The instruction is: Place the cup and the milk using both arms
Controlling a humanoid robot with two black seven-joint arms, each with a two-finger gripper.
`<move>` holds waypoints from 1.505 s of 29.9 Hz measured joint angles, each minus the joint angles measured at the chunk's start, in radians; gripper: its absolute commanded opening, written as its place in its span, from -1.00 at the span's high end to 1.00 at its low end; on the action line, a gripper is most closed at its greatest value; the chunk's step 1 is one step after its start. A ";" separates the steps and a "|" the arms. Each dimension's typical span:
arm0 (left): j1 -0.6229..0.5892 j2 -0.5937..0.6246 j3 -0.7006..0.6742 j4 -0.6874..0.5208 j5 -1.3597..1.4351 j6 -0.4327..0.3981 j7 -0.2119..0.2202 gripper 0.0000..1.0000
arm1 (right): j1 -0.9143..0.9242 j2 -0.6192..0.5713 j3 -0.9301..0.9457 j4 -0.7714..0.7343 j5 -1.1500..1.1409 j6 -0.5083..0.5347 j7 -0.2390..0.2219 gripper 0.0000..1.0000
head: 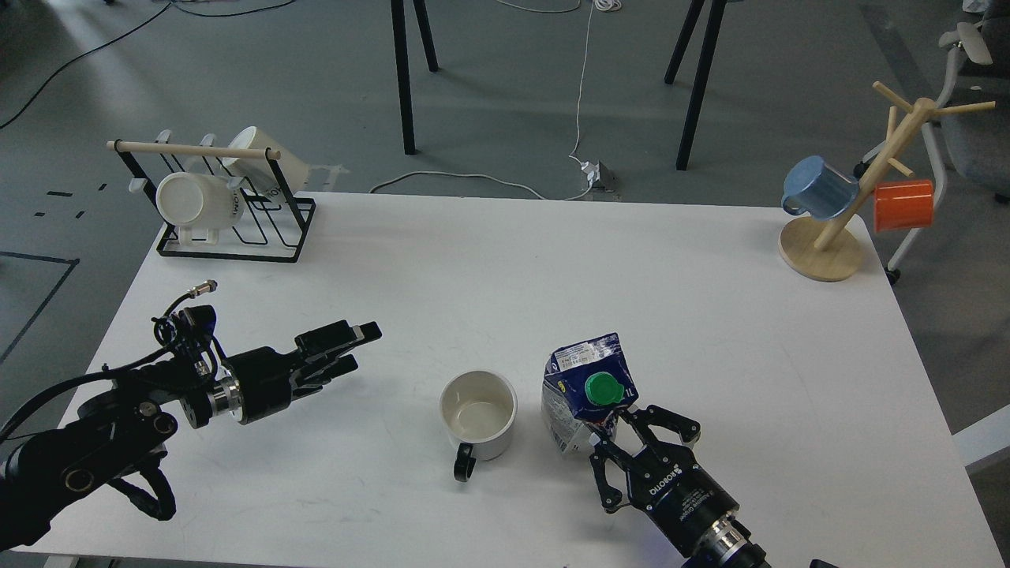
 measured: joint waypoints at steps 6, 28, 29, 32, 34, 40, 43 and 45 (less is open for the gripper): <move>0.000 0.000 0.000 0.000 0.001 0.000 0.000 -0.99 | 0.001 0.000 0.000 -0.025 0.000 0.000 -0.004 -0.09; 0.000 0.001 -0.010 0.000 -0.002 0.000 0.000 -0.99 | -0.145 -0.152 -0.026 0.057 -0.036 0.000 -0.008 -0.95; 0.000 0.001 -0.014 0.000 -0.005 -0.001 0.000 -0.99 | -0.161 -0.180 -0.020 0.071 -0.037 0.000 -0.008 -0.95; 0.004 0.002 -0.046 -0.001 -0.028 -0.011 0.000 -0.99 | -0.183 -0.260 0.006 0.093 -0.038 0.000 -0.005 -0.95; 0.008 0.003 -0.088 -0.007 -0.066 -0.017 0.000 -0.99 | -0.186 -0.301 0.045 0.097 -0.037 0.000 -0.003 -0.95; 0.030 0.014 -0.241 -0.017 -0.284 -0.079 0.000 -0.98 | -0.188 -0.384 0.299 0.092 -0.036 0.000 -0.001 -0.95; 0.035 0.038 -0.324 -0.017 -0.386 -0.083 0.000 -0.98 | -0.178 -0.414 0.453 0.070 -0.036 0.000 -0.001 -0.95; 0.035 0.047 -0.396 -0.017 -0.454 -0.084 0.000 -0.99 | -0.151 -0.453 0.528 0.039 -0.036 0.000 -0.001 -0.95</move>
